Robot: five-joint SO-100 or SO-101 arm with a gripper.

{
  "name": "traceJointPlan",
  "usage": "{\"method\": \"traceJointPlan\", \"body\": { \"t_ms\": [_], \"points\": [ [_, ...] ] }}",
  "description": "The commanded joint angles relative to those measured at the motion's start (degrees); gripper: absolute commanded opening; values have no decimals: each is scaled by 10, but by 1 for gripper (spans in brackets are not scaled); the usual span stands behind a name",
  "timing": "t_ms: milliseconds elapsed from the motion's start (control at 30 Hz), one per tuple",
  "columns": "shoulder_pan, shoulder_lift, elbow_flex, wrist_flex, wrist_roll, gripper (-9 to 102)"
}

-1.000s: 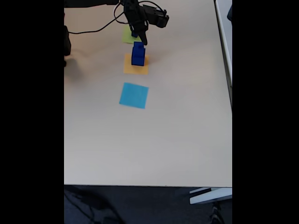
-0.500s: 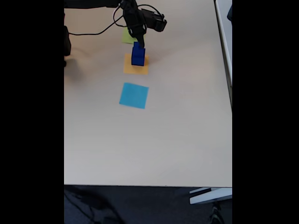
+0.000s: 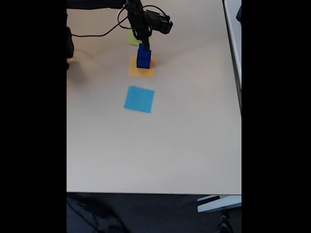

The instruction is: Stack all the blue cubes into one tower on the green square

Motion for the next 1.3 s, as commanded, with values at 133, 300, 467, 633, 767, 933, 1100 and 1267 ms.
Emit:
{"method": "traceJointPlan", "body": {
  "t_ms": [133, 300, 467, 633, 767, 933, 1100, 1267],
  "points": [
    [5, 49, 0, -5, -11, 10],
    [6, 50, 3, -5, -13, 9],
    [6, 50, 5, -5, -15, 7],
    [5, 50, 10, -7, -15, 2],
    [5, 52, 9, -7, -15, 0],
    [1, 54, 4, -8, -12, 0],
    [-4, 64, -14, -2, -13, 0],
    [-1, 71, -46, 11, -18, 0]
  ]
}}
